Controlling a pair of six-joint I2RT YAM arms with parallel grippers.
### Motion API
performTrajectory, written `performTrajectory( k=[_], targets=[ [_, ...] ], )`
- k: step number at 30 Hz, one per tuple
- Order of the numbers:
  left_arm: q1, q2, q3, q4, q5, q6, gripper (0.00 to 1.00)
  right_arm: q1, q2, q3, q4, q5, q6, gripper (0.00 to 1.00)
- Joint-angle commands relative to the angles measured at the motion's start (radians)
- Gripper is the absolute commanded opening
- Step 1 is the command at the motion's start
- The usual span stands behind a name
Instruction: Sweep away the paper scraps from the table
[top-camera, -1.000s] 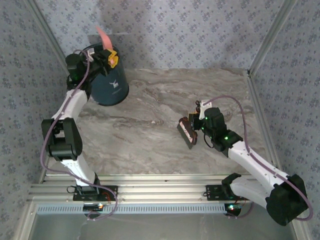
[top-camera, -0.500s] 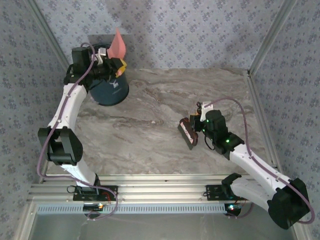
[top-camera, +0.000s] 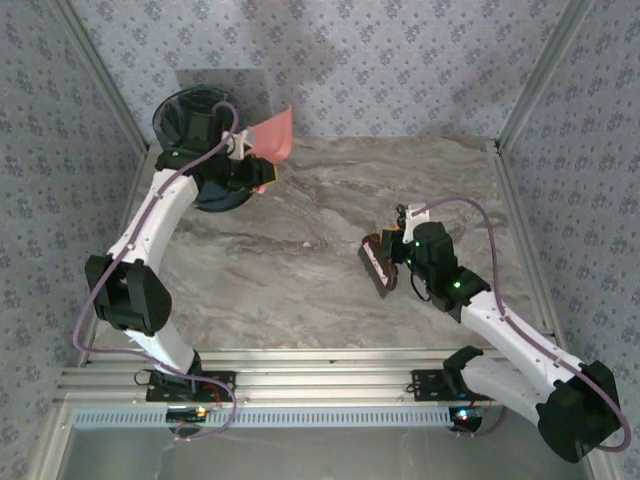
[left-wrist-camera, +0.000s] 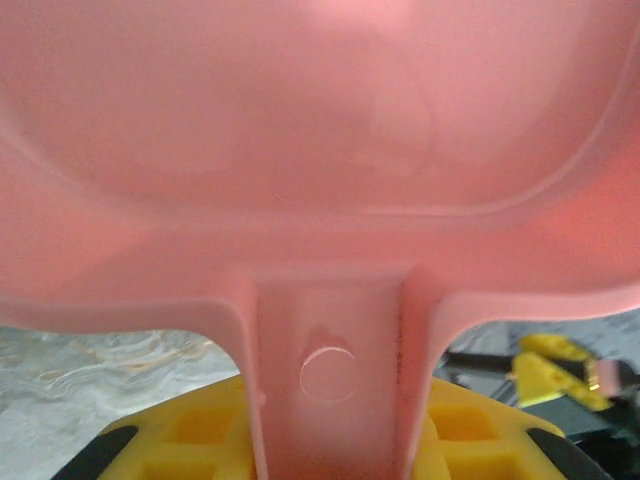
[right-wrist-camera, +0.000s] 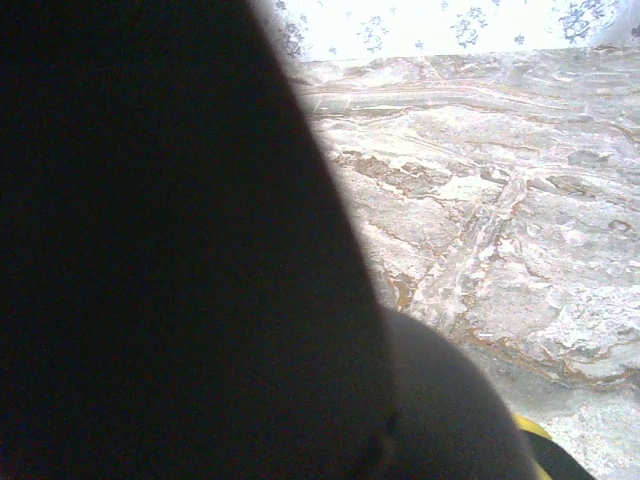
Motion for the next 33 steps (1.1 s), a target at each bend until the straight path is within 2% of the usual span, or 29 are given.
performTrajectory(
  k=[1,10,17,26,33],
  targets=[
    [-0.048,-0.056,-0.028,-0.082,-0.12,0.123,0.0,0.006,-0.026,-0.002,0.024,0.042,-0.001,0.0],
    [-0.182,-0.018,-0.063,-0.153,-0.287,0.227,0.0,0.008,-0.037,-0.005,0.001,0.092,-0.006,0.0],
    [-0.271,0.071,-0.048,-0.199,-0.411,0.28,0.0,0.006,-0.046,0.001,-0.037,0.16,-0.011,0.0],
    [-0.361,0.223,0.001,-0.241,-0.495,0.321,0.0,0.005,-0.079,-0.006,-0.063,0.192,-0.018,0.0],
    [-0.389,0.302,0.023,-0.239,-0.478,0.357,0.0,0.004,-0.085,-0.005,-0.073,0.192,-0.021,0.0]
  ],
)
